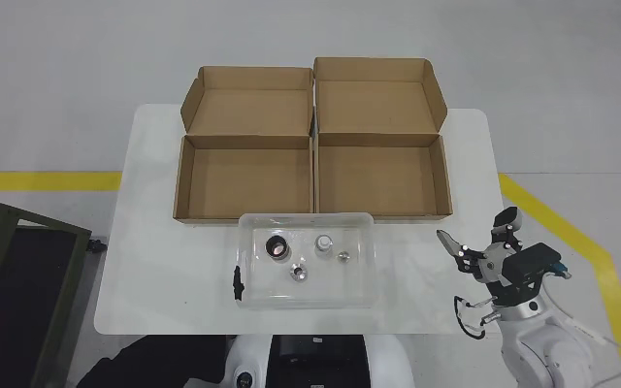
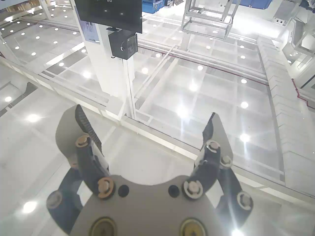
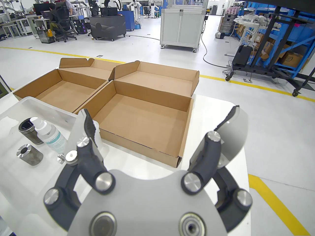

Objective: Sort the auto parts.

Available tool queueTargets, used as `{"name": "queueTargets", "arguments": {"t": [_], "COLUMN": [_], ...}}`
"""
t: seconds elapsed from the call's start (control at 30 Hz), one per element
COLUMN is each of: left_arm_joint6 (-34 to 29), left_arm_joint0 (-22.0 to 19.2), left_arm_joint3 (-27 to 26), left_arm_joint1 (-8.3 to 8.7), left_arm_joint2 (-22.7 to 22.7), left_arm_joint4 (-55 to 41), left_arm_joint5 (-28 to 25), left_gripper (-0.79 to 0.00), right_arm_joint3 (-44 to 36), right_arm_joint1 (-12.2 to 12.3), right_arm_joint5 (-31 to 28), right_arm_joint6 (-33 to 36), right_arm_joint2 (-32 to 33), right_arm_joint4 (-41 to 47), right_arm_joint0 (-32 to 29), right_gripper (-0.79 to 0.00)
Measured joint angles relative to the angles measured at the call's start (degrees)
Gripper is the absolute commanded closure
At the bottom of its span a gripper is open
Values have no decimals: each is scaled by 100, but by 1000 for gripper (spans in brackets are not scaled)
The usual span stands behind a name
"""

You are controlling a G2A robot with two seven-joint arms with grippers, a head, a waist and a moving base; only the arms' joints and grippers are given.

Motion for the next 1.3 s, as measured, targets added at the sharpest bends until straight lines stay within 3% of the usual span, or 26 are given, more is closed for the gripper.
{"name": "queueTargets", "arguments": {"t": [0.33, 0.67, 0.83, 1.13, 1.3], "left_arm_joint6": [0, 0, 0, 0, 0], "left_arm_joint0": [0, 0, 0, 0, 0], "left_arm_joint3": [0, 0, 0, 0, 0], "left_arm_joint1": [0, 0, 0, 0, 0], "left_arm_joint2": [0, 0, 0, 0, 0], "left_arm_joint4": [0, 0, 0, 0, 0], "left_arm_joint5": [0, 0, 0, 0, 0], "left_gripper": [-785, -785, -785, -785, -785], "right_arm_joint3": [-22, -666, -904, -796, -637], "right_arm_joint1": [2, 59, 90, 116, 121], "right_arm_joint5": [45, 18, -330, -884, -1066], "right_arm_joint6": [77, 1543, 2108, 3335, 3663], "right_arm_joint2": [-26, -625, -1124, -2271, -2721], "right_arm_joint4": [-44, -920, -1157, -1385, -1464], "right_arm_joint0": [24, 250, 461, 1112, 1444], "right_gripper": [-785, -785, -785, -785, -785]}}
